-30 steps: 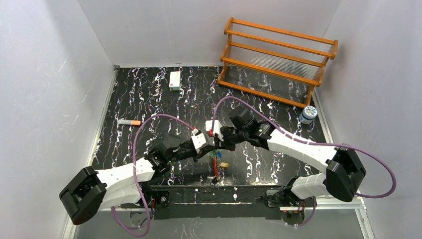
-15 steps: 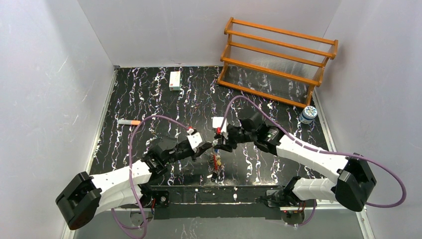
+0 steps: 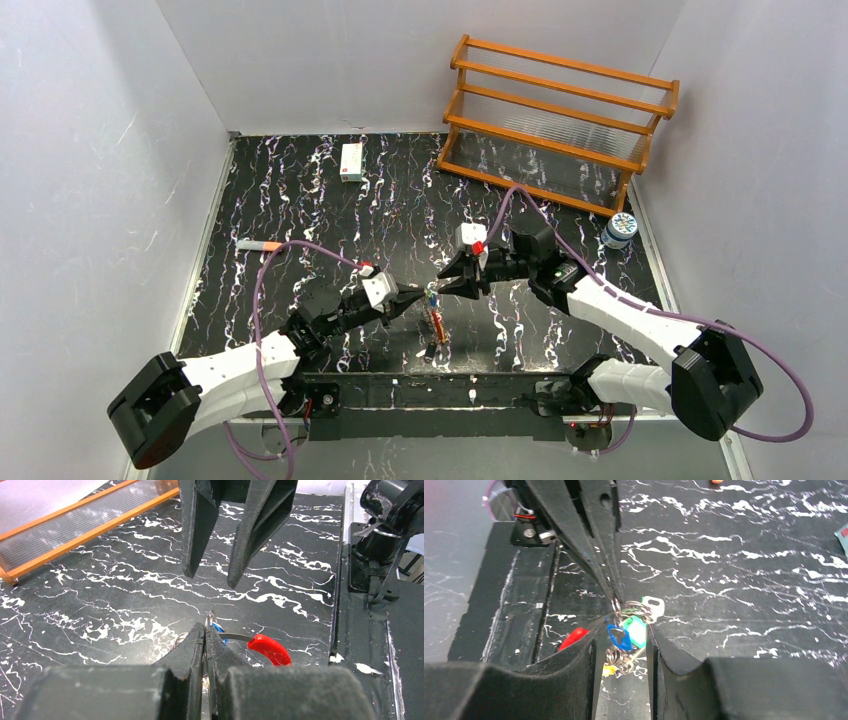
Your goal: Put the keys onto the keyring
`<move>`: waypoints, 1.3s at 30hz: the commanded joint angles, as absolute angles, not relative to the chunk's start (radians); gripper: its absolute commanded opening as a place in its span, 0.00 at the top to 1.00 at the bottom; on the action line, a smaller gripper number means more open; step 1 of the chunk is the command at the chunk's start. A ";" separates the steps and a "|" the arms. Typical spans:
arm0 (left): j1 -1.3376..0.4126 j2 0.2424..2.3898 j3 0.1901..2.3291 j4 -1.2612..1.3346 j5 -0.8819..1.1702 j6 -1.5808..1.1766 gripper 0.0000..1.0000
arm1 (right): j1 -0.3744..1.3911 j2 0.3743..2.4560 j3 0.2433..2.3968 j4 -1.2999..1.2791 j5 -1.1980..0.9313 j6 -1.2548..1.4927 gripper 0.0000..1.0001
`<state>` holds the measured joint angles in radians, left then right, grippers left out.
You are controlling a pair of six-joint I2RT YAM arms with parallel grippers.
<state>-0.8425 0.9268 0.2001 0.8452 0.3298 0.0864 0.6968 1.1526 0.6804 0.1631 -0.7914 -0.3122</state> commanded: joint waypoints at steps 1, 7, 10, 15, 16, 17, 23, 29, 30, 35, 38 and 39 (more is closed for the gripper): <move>-0.845 0.907 0.190 0.957 0.368 0.074 1.00 | 0.694 1.150 0.676 0.279 -0.962 -0.284 0.57; -0.846 0.910 0.190 0.981 0.396 0.069 1.00 | 0.695 1.195 0.683 0.315 -1.003 -0.267 0.60; -0.845 0.907 0.190 0.983 0.399 0.069 1.00 | 0.694 1.218 0.690 0.317 -1.002 -0.268 0.62; -0.845 0.900 0.187 0.985 0.403 0.066 1.00 | 0.693 1.252 0.694 0.325 -0.993 -0.268 0.64; -0.845 0.899 0.187 0.984 0.403 0.065 1.00 | 0.694 1.257 0.695 0.327 -0.994 -0.268 0.66; -0.845 0.899 0.187 0.985 0.404 0.065 1.00 | 0.694 1.260 0.696 0.330 -0.995 -0.268 0.68; -0.847 0.903 0.186 0.985 0.406 0.063 1.00 | 0.695 1.274 0.706 0.347 -0.992 -0.253 0.90; -0.846 0.910 0.183 0.984 0.402 0.063 1.00 | 0.695 1.268 0.719 0.309 -0.976 -0.250 0.99; -0.846 0.910 0.181 0.984 0.395 0.063 1.00 | 0.694 1.265 0.722 0.295 -0.966 -0.252 0.99; -0.845 0.879 0.167 0.953 0.348 0.111 0.87 | 0.694 1.247 0.752 0.176 -0.898 -0.281 0.99; -0.845 0.855 0.157 0.933 0.309 0.132 0.77 | 0.695 1.246 0.796 0.058 -0.852 -0.309 0.99; -0.845 0.851 0.156 0.920 0.300 0.140 0.72 | 0.695 1.247 0.811 0.023 -0.835 -0.318 0.99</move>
<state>-0.8417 0.8894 0.1688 0.9310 0.3534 0.0937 0.6956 1.2671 0.7208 0.1566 -0.9020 -0.2775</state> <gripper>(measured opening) 0.212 0.040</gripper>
